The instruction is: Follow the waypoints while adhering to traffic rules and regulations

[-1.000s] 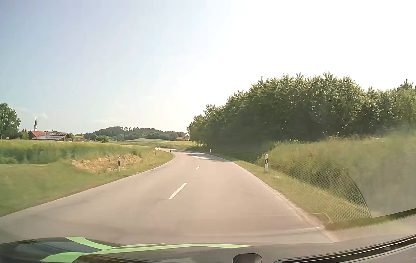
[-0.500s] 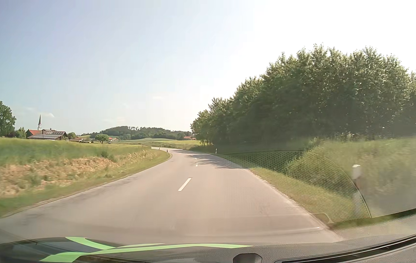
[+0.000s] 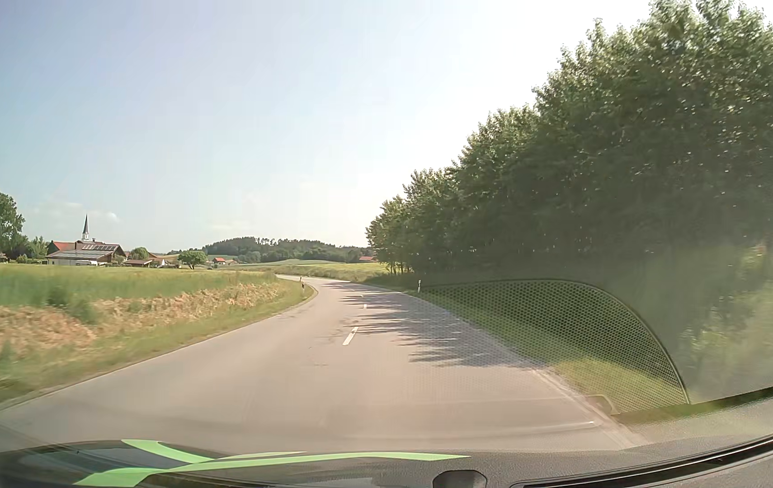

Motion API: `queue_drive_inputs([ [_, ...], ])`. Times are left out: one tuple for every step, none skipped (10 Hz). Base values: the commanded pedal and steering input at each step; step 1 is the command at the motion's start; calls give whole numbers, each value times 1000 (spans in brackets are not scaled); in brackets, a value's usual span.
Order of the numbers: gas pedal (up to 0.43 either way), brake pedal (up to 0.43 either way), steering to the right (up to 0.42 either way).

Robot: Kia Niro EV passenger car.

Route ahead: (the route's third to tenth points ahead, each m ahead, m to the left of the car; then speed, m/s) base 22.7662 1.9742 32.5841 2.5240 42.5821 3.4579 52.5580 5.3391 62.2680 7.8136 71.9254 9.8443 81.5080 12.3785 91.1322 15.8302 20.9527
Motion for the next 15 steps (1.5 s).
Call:
queue_drive_inputs([
  [118,0,-19],
  [138,0,-19],
  [150,0,-19],
  [157,0,-19],
  [157,0,-19],
  [157,0,-20],
  [157,0,-20],
  [157,0,-21],
  [157,0,-23],
  [157,0,-25],
  [157,0,-29],
  [157,0,-29],
  [157,0,-29],
  [157,0,-29],
  [157,0,-28],
])
